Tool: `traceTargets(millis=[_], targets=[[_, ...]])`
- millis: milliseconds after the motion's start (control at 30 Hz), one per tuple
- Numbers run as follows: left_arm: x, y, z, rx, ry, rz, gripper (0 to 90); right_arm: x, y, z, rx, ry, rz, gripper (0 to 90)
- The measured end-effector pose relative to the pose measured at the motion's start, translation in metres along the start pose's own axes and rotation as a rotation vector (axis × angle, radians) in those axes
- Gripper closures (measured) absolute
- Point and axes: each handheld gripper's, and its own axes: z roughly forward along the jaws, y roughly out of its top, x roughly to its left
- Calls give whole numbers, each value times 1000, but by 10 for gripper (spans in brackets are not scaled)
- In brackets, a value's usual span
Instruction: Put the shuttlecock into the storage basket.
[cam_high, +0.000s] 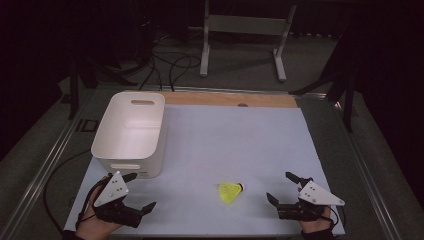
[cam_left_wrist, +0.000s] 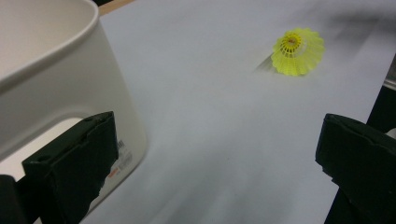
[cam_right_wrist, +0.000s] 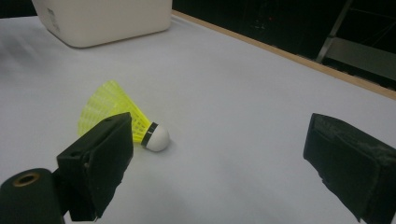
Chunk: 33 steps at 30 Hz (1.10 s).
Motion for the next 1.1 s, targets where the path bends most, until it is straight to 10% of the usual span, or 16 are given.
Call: traceTargets(millis=[1100], targets=[[-23, 46, 61, 223, -164, 144, 0, 1, 0, 0, 0, 6, -6, 83]])
